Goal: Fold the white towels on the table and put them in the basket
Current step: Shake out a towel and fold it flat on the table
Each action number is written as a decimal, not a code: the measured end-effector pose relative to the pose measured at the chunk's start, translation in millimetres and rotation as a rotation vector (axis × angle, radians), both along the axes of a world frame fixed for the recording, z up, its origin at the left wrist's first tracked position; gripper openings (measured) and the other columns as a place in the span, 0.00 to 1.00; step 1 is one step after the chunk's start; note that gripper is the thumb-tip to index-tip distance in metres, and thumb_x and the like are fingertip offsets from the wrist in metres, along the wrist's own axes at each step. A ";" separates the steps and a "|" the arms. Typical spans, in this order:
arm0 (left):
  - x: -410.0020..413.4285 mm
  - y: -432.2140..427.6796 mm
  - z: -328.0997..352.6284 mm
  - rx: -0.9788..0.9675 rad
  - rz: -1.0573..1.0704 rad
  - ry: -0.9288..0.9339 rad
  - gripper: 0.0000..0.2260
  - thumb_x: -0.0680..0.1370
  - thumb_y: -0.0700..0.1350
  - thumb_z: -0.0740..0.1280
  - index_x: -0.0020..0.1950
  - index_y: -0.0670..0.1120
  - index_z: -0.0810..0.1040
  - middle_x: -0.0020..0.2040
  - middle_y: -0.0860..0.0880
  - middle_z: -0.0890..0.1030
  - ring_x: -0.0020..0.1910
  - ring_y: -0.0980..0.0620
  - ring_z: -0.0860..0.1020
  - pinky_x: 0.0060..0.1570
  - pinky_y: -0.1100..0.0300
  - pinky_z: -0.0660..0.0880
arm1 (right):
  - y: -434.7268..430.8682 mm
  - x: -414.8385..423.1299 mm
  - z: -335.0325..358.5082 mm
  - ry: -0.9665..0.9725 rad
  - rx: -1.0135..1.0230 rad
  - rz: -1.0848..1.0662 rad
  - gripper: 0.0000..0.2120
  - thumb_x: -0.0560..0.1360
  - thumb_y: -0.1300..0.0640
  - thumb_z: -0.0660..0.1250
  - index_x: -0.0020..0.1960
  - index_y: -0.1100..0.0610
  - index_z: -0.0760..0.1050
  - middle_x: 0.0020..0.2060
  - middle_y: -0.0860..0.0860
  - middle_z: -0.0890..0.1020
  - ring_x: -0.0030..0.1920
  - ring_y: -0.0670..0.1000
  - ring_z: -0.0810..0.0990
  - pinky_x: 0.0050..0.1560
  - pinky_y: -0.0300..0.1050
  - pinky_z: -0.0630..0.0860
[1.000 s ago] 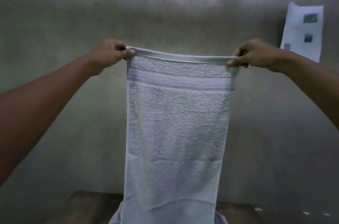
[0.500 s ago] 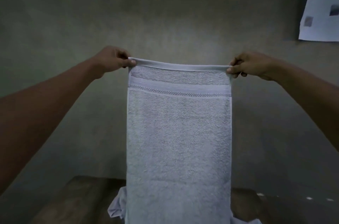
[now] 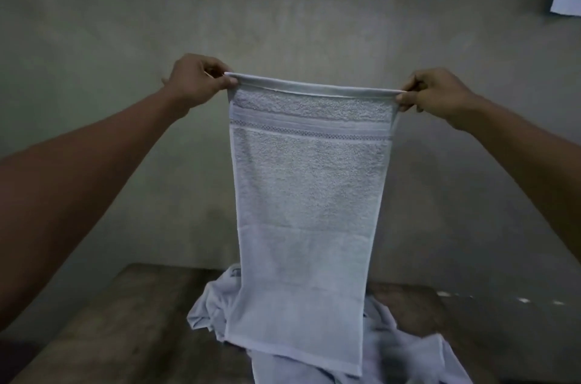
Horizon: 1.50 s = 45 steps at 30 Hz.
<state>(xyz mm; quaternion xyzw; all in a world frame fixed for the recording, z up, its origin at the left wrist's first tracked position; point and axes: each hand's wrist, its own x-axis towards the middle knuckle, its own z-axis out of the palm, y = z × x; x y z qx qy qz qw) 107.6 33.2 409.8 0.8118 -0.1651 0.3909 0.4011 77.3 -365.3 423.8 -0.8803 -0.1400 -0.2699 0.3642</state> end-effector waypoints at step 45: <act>17.6 4.2 -368.5 0.263 -0.143 0.455 0.04 0.68 0.53 0.66 0.40 0.60 0.79 0.35 0.53 0.82 0.34 0.61 0.76 0.38 0.66 0.71 | -5.4 10.4 -360.3 0.418 -0.188 -0.023 0.07 0.74 0.63 0.67 0.40 0.54 0.77 0.34 0.49 0.79 0.32 0.43 0.73 0.34 0.28 0.67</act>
